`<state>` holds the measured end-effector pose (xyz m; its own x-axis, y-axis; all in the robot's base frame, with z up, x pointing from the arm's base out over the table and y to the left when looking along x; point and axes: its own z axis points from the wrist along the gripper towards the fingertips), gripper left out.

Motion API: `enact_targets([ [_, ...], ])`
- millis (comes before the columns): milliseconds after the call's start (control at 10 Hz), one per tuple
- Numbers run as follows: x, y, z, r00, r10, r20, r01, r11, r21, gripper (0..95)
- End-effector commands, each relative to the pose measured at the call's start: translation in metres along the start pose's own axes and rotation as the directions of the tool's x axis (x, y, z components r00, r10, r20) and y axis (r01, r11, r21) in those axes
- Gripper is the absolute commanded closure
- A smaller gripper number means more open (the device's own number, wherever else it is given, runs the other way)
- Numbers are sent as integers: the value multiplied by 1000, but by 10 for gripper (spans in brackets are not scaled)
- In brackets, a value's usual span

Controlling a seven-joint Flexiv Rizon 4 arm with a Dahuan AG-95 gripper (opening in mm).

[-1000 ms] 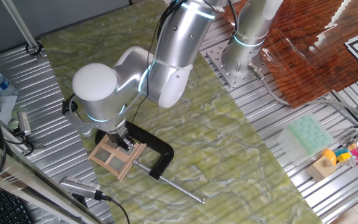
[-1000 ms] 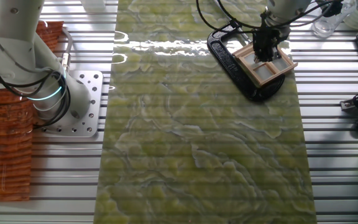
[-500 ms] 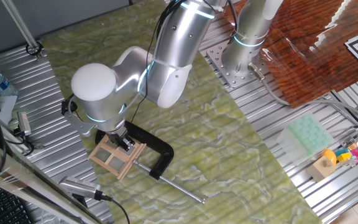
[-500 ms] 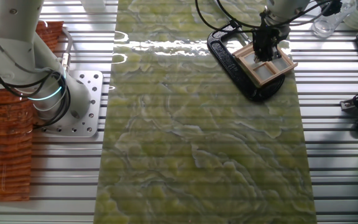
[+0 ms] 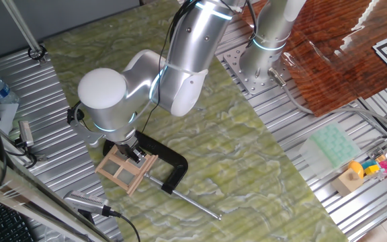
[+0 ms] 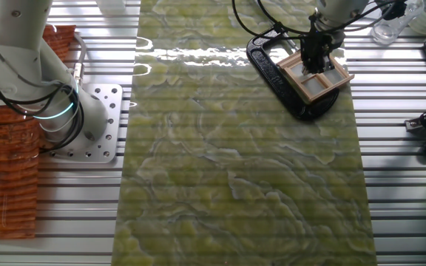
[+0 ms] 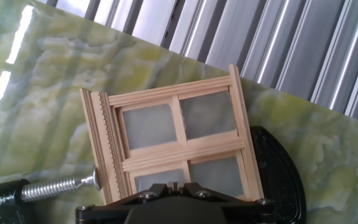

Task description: Open a sliding window

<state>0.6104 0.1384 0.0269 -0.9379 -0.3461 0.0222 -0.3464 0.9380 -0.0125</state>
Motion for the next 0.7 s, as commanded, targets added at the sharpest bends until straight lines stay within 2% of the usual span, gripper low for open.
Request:
enact_targets([
  [100,0,0,0,1000,-1,1,1,1000,-3,950],
  [700,0,-1,2,1000,-10,-2,10,1000,-5,950],
])
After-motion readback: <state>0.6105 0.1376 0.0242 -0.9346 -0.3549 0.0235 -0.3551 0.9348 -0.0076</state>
